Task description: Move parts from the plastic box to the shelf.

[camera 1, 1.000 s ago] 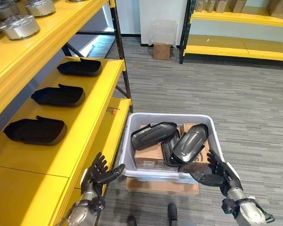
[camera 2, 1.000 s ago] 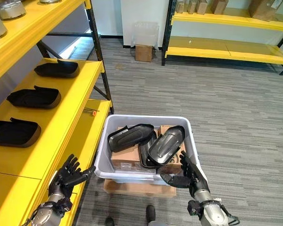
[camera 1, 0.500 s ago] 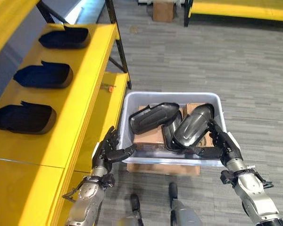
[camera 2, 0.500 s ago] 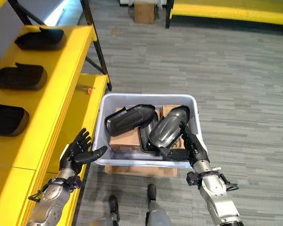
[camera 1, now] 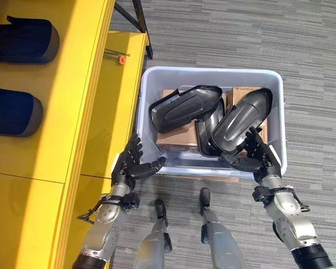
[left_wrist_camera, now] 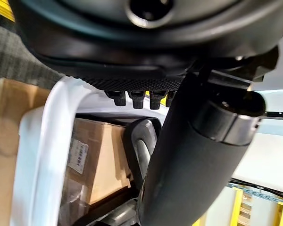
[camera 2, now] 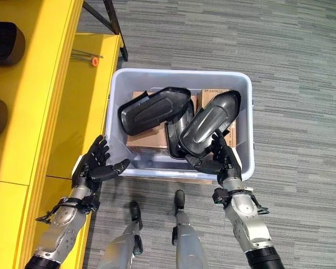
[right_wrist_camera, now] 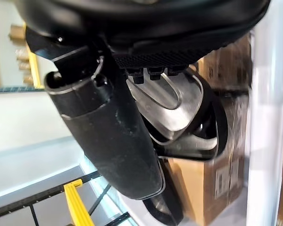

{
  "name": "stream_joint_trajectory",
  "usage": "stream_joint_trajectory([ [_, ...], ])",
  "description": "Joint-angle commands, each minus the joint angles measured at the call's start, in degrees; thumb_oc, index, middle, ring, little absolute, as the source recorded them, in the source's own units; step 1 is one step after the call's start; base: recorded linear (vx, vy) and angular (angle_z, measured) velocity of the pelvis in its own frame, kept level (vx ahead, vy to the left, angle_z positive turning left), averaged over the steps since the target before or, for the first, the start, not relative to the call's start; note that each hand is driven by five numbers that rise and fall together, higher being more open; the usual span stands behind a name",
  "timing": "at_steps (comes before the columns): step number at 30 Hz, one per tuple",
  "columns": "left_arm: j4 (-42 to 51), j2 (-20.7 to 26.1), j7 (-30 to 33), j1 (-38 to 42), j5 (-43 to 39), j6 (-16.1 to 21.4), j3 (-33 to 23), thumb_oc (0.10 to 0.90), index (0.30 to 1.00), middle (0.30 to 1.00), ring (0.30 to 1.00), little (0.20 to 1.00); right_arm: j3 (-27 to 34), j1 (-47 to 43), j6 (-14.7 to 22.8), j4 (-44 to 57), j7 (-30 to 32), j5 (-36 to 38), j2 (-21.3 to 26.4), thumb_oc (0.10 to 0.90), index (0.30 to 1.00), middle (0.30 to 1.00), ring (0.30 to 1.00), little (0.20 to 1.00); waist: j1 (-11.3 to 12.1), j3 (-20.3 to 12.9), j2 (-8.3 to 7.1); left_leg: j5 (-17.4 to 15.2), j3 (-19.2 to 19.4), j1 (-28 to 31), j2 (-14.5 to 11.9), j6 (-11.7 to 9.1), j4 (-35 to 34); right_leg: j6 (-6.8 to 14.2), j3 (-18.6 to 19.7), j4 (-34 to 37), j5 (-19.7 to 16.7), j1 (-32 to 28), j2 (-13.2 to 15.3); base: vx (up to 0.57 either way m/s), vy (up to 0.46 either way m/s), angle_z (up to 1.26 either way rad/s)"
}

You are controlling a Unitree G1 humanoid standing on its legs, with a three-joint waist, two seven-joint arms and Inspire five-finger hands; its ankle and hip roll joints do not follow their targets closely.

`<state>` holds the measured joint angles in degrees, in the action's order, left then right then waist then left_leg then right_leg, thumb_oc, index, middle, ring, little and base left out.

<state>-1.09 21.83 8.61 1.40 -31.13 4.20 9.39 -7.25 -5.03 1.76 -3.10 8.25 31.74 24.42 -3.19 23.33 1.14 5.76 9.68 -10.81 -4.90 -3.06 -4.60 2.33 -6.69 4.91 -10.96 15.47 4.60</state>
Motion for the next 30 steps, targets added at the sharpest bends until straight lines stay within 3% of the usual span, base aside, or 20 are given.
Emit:
stream_joint_trajectory([
  [1,5.4,2.8,1.1,-0.2,0.2,6.1,-1.0,0.900,1.000,1.000,1.000,1.000,-0.9,-2.7,6.1,5.2,0.6,-0.3,-0.4,0.900,1.000,1.000,1.000,1.000,-0.2,-3.3,-3.02,-4.9,-3.2,-1.9,-3.5,-1.7,6.9,7.3,1.6,-2.8,6.2,-1.9,8.8,-0.04,0.018,0.00],
  [13,6.5,2.9,2.0,-0.2,0.1,6.5,-1.1,0.900,1.000,1.000,1.000,1.000,-2.8,-7.8,7.1,7.0,4.0,-3.9,-2.1,0.900,1.000,1.000,1.000,1.000,0.8,-2.8,-3.13,-3.8,-3.3,-3.1,-2.6,-1.4,5.6,7.6,1.1,-1.0,4.3,-0.9,9.4,-0.01,0.007,0.00],
  [30,9.0,4.4,3.3,0.5,0.0,7.6,-1.6,0.900,1.000,1.000,1.000,1.000,-0.8,-14.8,5.8,4.6,9.1,-13.0,2.8,0.900,1.000,1.000,1.000,1.000,1.5,-1.2,-2.45,-2.8,-4.2,-6.1,-2.5,-1.6,5.3,7.5,0.5,-1.5,4.1,1.5,9.5,0.00,-0.005,0.02],
])
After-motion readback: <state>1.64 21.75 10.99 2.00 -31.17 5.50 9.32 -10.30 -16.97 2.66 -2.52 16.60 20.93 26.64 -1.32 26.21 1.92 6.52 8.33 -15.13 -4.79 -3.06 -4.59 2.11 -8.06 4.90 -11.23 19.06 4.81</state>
